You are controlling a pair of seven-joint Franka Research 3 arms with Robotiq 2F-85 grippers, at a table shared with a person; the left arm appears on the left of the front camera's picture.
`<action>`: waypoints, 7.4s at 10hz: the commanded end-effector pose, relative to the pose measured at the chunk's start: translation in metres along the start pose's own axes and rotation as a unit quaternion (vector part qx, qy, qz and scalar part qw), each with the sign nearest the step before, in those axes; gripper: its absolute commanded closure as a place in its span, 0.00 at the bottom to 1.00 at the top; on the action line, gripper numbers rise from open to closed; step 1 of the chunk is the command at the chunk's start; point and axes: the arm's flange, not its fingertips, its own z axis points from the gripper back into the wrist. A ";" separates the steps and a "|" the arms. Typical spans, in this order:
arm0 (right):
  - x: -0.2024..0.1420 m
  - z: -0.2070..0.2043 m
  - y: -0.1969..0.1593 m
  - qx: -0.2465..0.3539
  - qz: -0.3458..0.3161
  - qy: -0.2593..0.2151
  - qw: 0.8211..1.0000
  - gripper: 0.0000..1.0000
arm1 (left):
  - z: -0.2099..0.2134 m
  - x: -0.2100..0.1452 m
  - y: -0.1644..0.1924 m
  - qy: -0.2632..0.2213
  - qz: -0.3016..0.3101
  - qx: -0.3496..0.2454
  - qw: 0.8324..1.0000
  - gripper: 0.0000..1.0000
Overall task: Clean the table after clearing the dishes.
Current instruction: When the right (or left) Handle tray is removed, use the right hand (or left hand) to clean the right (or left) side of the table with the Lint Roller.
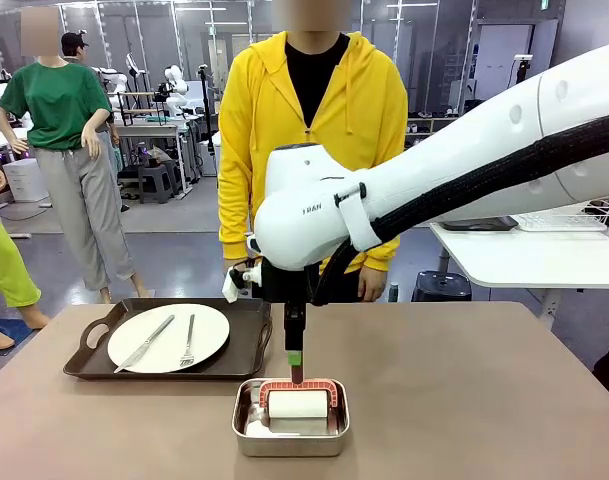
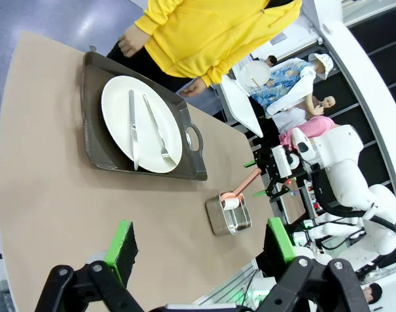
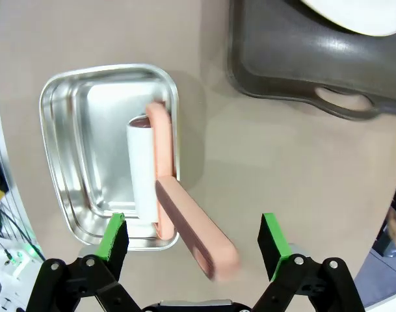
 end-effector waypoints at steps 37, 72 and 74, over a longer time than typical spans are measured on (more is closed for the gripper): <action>-0.624 0.021 0.160 0.235 -0.641 -0.617 0.392 0.00 | 0.002 0.000 0.000 -0.001 -0.004 -0.006 1.000 0.00; -0.624 0.021 0.160 0.235 -0.641 -0.617 0.392 0.00 | -0.579 -0.035 -0.294 0.645 -0.561 0.028 0.518 0.00; -0.624 0.021 0.160 0.235 -0.641 -0.617 0.392 0.00 | -0.605 -0.048 -0.291 0.660 -0.541 0.021 0.521 0.00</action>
